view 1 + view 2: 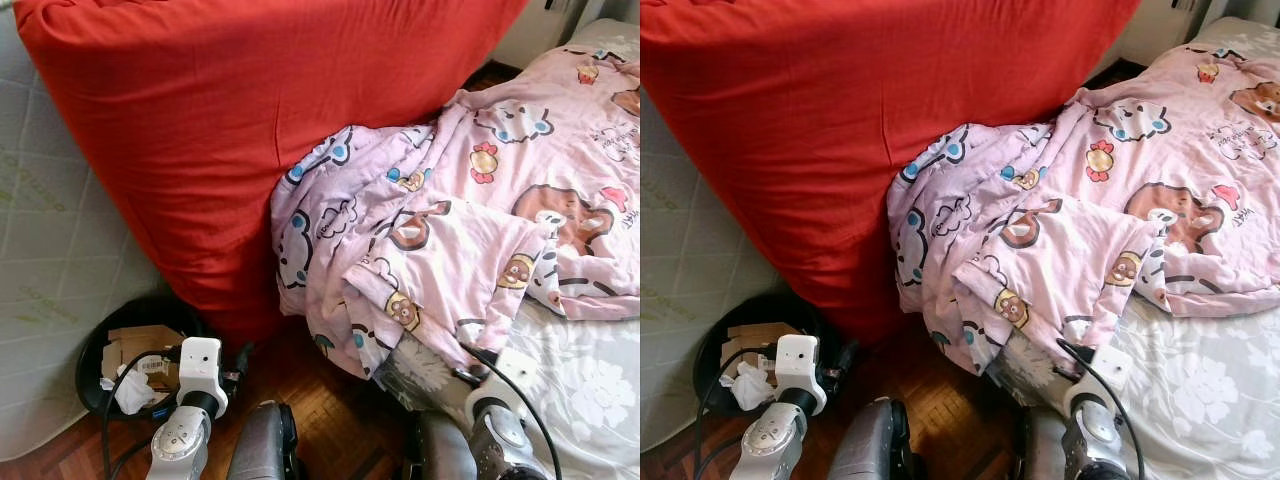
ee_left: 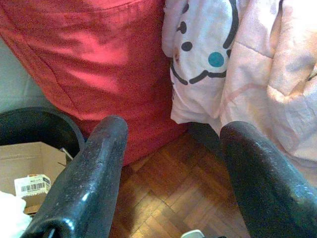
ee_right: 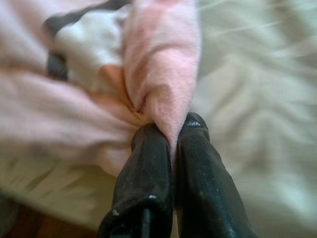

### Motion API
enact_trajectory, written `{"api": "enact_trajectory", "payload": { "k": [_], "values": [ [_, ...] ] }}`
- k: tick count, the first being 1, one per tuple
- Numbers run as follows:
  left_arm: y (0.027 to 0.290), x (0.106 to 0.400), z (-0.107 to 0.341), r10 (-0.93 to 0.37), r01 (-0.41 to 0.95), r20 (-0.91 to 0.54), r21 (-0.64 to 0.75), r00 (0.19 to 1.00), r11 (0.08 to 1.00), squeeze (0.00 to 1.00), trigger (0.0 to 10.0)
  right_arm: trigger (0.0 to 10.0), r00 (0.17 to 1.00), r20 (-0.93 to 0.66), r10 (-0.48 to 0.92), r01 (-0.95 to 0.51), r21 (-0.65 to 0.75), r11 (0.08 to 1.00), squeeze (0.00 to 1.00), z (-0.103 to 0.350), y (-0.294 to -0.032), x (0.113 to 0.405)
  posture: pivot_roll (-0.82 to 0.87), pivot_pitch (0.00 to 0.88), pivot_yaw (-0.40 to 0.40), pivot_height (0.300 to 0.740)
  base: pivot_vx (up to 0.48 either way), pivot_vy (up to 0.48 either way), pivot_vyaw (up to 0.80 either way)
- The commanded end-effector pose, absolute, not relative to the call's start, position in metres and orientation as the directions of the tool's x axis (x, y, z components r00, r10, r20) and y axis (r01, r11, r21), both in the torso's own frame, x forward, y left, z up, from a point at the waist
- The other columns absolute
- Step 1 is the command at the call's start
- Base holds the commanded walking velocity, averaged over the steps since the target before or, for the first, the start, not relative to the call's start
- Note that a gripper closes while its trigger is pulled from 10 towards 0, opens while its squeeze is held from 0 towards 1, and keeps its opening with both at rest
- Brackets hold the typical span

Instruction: Clean up the room

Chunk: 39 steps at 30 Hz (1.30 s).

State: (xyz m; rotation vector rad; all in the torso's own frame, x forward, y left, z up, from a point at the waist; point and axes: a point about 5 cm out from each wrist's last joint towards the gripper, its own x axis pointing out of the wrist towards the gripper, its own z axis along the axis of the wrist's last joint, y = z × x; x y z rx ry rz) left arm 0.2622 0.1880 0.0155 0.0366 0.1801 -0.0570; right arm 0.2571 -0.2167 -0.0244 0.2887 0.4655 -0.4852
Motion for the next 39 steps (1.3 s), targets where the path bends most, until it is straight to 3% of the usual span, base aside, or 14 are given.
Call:
{"api": "enact_trajectory", "payload": {
  "k": [1,8,16,17,25,39],
  "values": [
    [0.193,0.257,0.007,-0.043,0.053,-0.233,0.037,0.971,0.998,0.0,10.0,0.0,0.77,-0.474,-0.427,0.553,0.161,0.817,0.0,-0.026,-0.219,0.251,0.07,0.142,0.093,0.603,0.0,0.0,0.0],
    [0.192,0.26,0.006,-0.047,0.057,-0.239,0.035,0.97,0.998,0.0,10.0,0.0,0.8,-0.444,-0.404,0.529,0.203,0.824,0.0,-0.029,-0.207,0.244,0.07,0.13,0.089,0.603,0.0,0.0,0.0],
    [0.192,0.263,0.005,-0.046,0.057,-0.249,0.035,0.968,0.998,0.0,10.0,0.0,0.888,-0.401,-0.225,0.338,0.237,0.911,0.0,-0.028,-0.184,0.247,0.06,0.108,0.085,0.603,0.0,0.0,0.0],
    [0.192,0.264,0.005,-0.046,0.056,-0.25,0.033,0.967,0.998,0.0,10.0,10.0,0.891,-0.404,-0.209,0.32,0.23,0.919,0.0,-0.029,-0.182,0.247,0.05,0.103,0.084,0.603,0.0,0.0,0.0],
    [0.191,0.271,0.006,-0.043,0.052,-0.258,0.029,0.965,0.998,0.0,10.0,10.0,0.905,-0.377,-0.198,0.29,0.206,0.935,0.0,-0.02,-0.184,0.259,0.05,0.075,0.079,0.618,0.0,0.0,0.0],
    [0.192,0.283,0.009,-0.019,0.026,-0.27,0.024,0.963,0.999,0.0,10.0,10.0,0.915,-0.356,-0.191,0.27,0.189,0.944,0.0,-0.01,-0.188,0.271,0.04,0.019,0.069,0.713,0.0,0.0,0.0]
  ]
}}
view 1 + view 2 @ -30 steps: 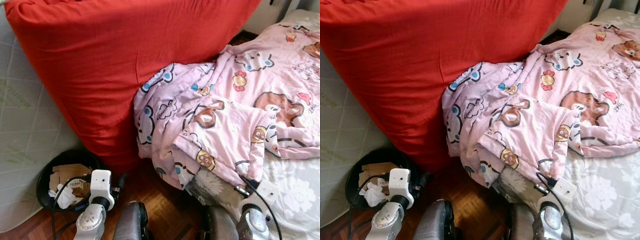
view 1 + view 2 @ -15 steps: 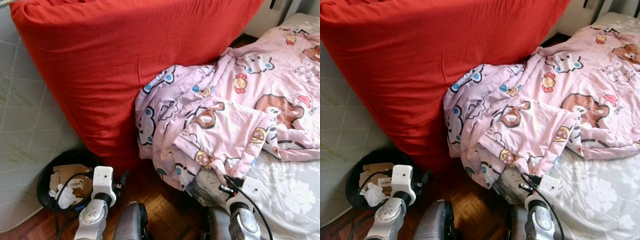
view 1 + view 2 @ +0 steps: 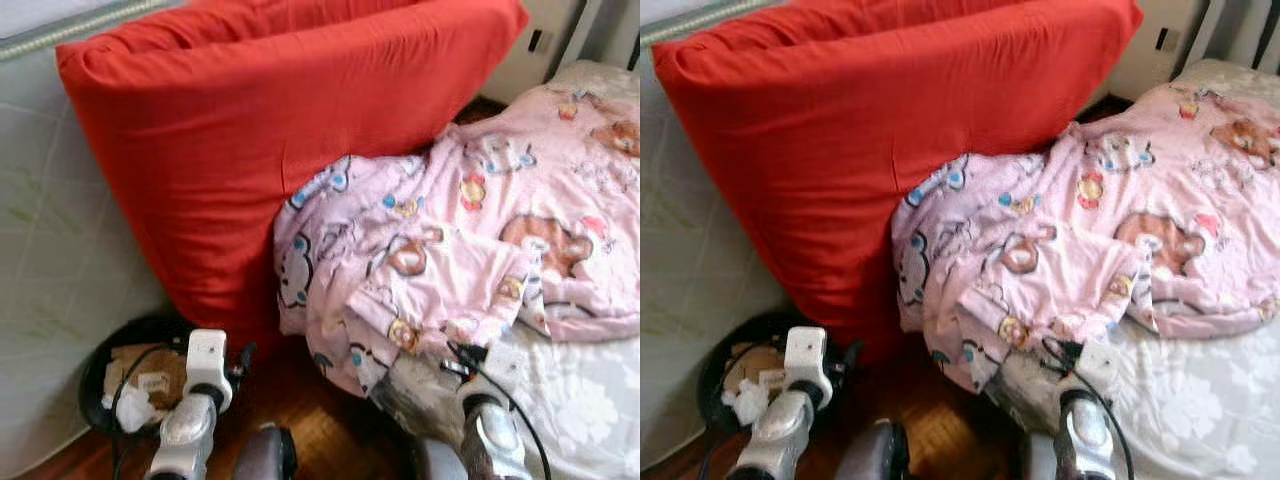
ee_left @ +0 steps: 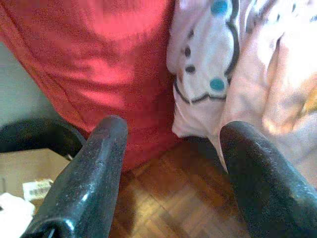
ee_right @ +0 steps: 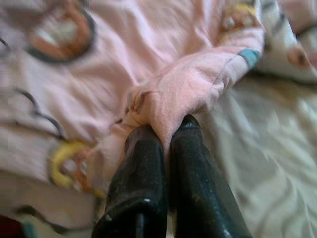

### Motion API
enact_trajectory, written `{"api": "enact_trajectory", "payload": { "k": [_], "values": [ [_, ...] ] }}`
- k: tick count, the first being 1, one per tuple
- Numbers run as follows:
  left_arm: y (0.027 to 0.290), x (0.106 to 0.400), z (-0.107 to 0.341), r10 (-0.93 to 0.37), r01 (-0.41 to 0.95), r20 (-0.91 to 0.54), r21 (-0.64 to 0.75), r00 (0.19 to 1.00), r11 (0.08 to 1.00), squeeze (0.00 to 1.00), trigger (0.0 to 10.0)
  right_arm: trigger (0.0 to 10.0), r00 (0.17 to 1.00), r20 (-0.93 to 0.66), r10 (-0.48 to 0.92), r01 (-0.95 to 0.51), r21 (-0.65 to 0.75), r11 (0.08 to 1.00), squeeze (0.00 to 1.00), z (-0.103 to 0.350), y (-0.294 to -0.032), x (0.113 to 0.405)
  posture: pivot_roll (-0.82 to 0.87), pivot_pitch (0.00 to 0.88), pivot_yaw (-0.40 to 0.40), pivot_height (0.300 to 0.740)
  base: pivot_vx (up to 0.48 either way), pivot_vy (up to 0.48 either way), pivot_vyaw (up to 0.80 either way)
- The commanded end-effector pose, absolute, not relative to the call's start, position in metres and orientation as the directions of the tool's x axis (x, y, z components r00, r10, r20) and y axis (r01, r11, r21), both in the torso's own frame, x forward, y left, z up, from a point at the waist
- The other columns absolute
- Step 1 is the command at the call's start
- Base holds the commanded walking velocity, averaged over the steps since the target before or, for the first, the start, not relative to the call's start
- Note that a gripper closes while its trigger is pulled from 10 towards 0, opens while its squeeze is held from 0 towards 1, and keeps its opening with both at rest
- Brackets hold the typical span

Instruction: Clean up the room

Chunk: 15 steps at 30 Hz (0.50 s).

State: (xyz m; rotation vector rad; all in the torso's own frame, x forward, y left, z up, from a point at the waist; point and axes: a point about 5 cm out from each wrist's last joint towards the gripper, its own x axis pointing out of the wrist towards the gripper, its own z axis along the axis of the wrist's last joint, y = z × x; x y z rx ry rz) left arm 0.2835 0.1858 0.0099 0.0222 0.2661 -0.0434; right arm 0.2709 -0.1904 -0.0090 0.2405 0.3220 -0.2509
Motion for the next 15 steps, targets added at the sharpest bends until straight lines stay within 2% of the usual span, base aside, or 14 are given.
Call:
{"api": "enact_trajectory", "payload": {
  "k": [1,4,15],
  "values": [
    [0.1913,0.2832,0.0089,-0.019,0.026,-0.272,0.022,0.962,0.999,0.0,10.0,10.0,0.914,-0.357,-0.191,0.27,0.186,0.945,0.0,-0.0099,-0.1881,0.272,0.04,0.013,0.068,0.723,0.0,0.0,0.0],
    [0.1912,0.2842,0.0089,-0.016,0.023,-0.276,0.021,0.961,1.0,0.0,10.0,10.0,0.912,-0.363,-0.193,0.273,0.183,0.944,0.0,-0.0099,-0.1893,0.2727,0.04,0.004,0.065,0.74,0.0,0.0,0.0],
    [0.1968,0.2874,0.0039,0.036,-0.044,-0.341,-0.015,0.939,0.999,0.0,10.0,10.0,0.906,-0.371,-0.206,0.275,0.141,0.951,0.0,-0.0043,-0.1929,0.2814,0.04,0.0,0.057,0.74,0.0,0.0,0.0]
  ]
}}
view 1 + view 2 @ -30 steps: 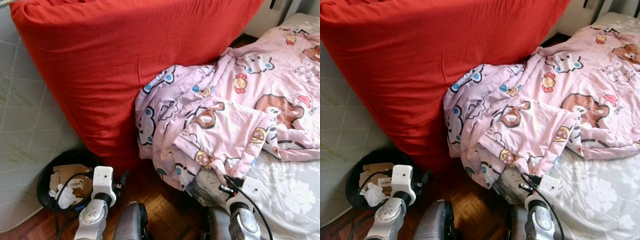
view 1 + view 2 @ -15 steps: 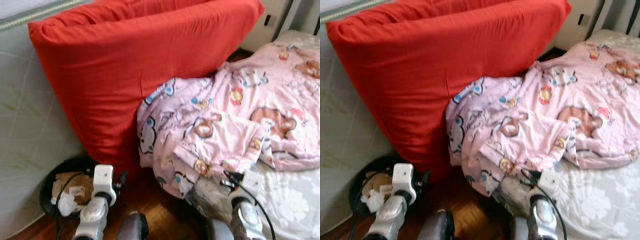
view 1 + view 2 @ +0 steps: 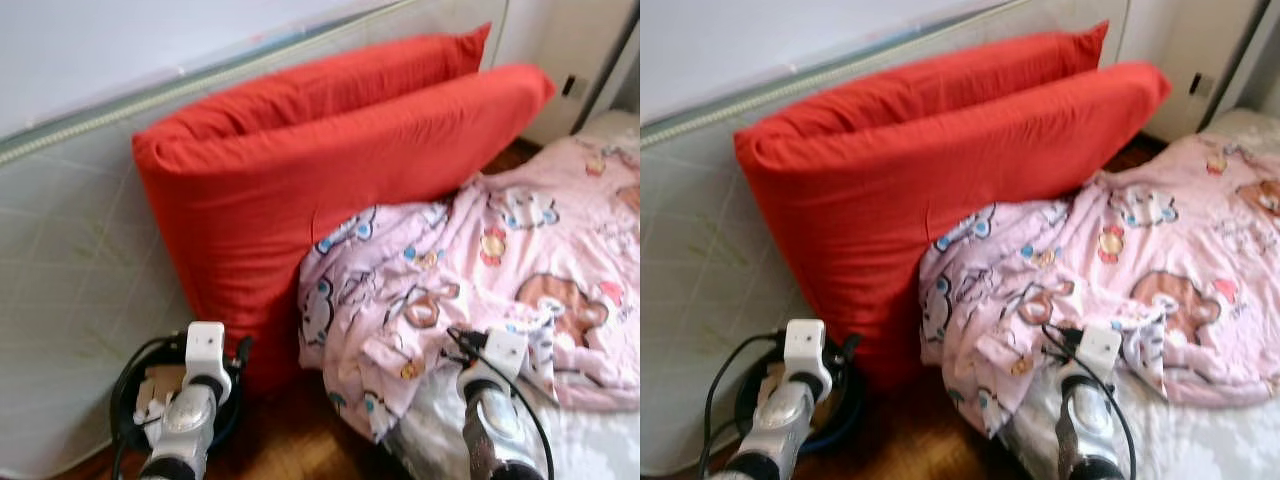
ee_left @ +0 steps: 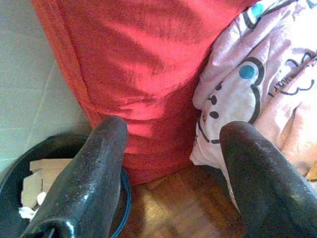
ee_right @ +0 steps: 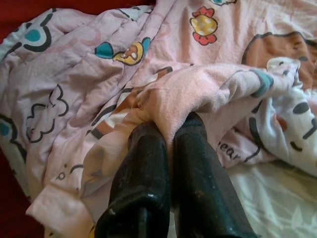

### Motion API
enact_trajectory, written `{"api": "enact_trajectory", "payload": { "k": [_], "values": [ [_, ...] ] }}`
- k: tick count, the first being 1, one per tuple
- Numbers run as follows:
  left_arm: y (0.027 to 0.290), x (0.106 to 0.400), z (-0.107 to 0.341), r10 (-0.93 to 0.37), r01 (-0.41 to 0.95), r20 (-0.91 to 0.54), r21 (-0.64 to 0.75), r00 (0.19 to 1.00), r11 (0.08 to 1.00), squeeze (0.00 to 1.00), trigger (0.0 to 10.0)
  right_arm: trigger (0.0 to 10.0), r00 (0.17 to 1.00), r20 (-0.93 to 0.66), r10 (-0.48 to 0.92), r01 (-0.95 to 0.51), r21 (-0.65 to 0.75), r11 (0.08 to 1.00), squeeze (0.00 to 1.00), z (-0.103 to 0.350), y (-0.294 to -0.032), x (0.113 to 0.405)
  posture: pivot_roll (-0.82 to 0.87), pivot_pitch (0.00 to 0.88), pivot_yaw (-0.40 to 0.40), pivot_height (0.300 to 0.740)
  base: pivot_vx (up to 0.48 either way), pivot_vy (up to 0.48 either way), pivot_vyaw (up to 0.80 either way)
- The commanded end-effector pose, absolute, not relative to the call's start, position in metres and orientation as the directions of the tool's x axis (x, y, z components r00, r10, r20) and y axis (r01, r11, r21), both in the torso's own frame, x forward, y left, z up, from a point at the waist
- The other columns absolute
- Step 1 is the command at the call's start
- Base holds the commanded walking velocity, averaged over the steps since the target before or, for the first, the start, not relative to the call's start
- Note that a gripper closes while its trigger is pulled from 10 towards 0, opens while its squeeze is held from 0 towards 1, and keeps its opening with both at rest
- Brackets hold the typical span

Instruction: Clean up the room

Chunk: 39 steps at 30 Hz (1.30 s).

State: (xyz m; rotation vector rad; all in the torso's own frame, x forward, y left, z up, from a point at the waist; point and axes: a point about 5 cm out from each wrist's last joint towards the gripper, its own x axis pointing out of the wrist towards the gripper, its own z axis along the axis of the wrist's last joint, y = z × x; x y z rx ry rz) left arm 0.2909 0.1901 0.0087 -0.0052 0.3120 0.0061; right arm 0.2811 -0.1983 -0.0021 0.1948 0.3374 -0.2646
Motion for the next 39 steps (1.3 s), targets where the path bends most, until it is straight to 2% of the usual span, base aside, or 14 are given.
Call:
{"api": "enact_trajectory", "payload": {
  "k": [1,29,39],
  "values": [
    [0.197,0.288,0.004,0.039,-0.048,-0.347,-0.017,0.937,0.999,0.0,10.0,10.0,0.909,-0.363,-0.207,0.271,0.136,0.953,0.0,-0.002,-0.193,0.284,0.03,0.0,0.058,0.74,0.0,0.0,0.0],
    [0.188,0.291,0.002,0.05,-0.084,-0.358,-0.082,0.932,0.993,0.0,10.0,10.0,0.917,-0.334,-0.218,0.259,0.085,0.962,0.0,0.012,-0.199,0.299,0.04,0.0,0.02,0.74,0.0,0.0,0.0],
    [0.194,0.294,0.005,0.061,-0.099,-0.353,-0.09,0.934,0.991,0.0,10.0,10.0,0.928,-0.297,-0.226,0.26,0.081,0.962,0.0,0.023,-0.203,0.308,0.05,0.0,0.017,0.74,-0.247,0.0,0.0]
  ]
}}
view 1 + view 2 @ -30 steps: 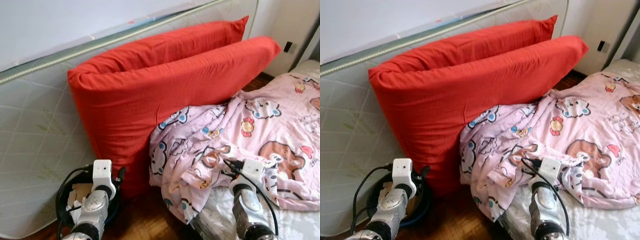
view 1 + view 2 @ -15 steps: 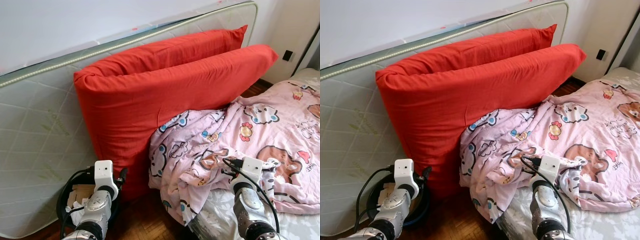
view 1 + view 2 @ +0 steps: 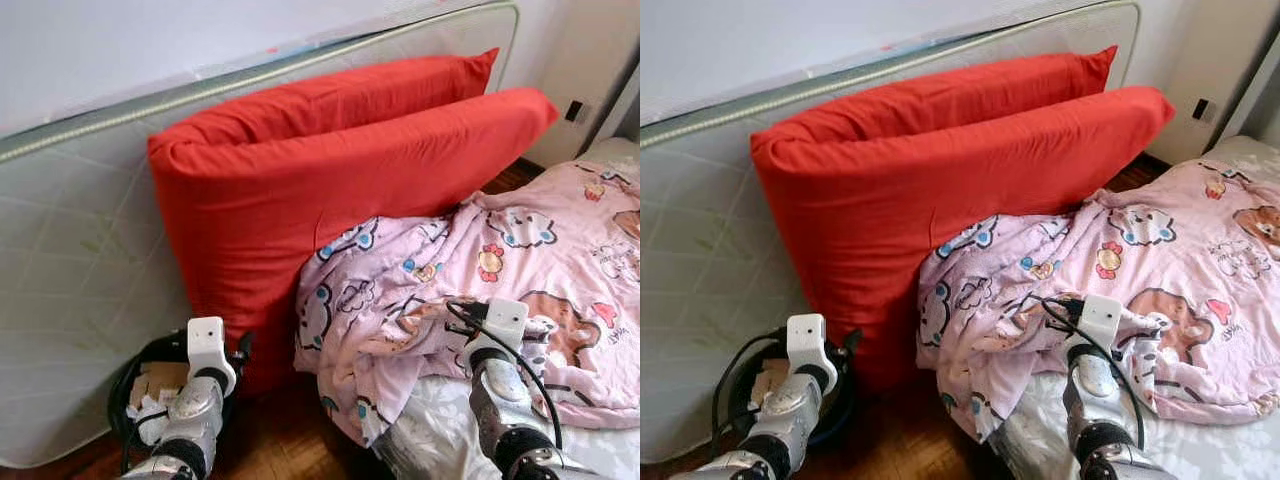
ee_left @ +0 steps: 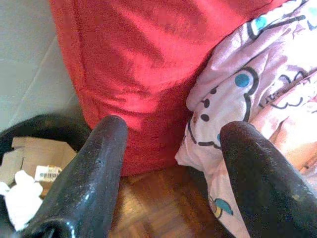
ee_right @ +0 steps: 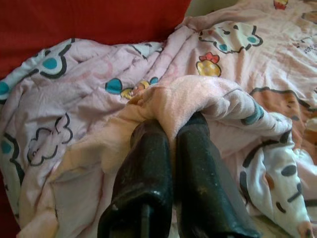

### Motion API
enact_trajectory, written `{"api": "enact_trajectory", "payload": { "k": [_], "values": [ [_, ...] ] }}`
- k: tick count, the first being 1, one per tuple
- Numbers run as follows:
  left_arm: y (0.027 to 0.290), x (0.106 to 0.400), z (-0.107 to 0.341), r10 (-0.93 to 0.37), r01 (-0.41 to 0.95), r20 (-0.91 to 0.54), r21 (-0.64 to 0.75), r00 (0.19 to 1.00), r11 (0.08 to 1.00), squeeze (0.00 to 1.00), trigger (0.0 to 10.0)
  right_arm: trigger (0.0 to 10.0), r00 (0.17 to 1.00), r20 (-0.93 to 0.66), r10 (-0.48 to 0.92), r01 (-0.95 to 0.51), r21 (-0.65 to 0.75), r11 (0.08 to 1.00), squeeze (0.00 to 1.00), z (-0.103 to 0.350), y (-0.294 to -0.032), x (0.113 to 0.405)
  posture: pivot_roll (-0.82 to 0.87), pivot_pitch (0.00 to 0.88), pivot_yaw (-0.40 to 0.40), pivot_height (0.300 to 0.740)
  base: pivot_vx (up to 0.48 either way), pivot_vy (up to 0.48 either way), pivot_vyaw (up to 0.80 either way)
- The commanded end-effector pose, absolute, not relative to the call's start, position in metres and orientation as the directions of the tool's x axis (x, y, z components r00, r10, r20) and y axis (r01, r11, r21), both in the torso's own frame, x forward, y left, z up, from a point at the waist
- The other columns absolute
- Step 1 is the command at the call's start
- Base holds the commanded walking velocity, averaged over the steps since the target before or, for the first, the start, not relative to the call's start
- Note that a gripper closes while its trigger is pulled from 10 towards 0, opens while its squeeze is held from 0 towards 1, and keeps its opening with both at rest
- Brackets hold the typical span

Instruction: Clean up the room

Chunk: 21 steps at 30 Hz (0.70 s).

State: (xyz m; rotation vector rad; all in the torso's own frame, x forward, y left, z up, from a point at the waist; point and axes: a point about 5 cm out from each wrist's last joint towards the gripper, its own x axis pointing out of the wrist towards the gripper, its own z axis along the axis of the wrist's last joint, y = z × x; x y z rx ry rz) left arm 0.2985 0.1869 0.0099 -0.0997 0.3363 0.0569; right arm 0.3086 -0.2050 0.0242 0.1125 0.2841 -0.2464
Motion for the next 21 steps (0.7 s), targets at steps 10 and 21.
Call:
{"api": "enact_trajectory", "payload": {
  "k": [10,21],
  "values": [
    [0.2,0.288,-0.001,0.081,-0.123,-0.388,-0.083,0.918,0.989,0.0,10.0,10.0,0.936,-0.218,-0.277,0.29,0.03,0.956,0.0,0.026,-0.207,0.304,0.06,0.0,0.004,0.74,-0.288,0.0,0.0],
    [0.195,0.286,-0.003,0.064,-0.107,-0.384,-0.091,0.921,0.99,0.0,10.0,10.0,0.955,-0.1,-0.28,0.273,-0.081,0.959,0.0,0.045,-0.215,0.312,0.04,0.0,-0.003,0.74,-0.301,0.0,0.0]
  ]
}}
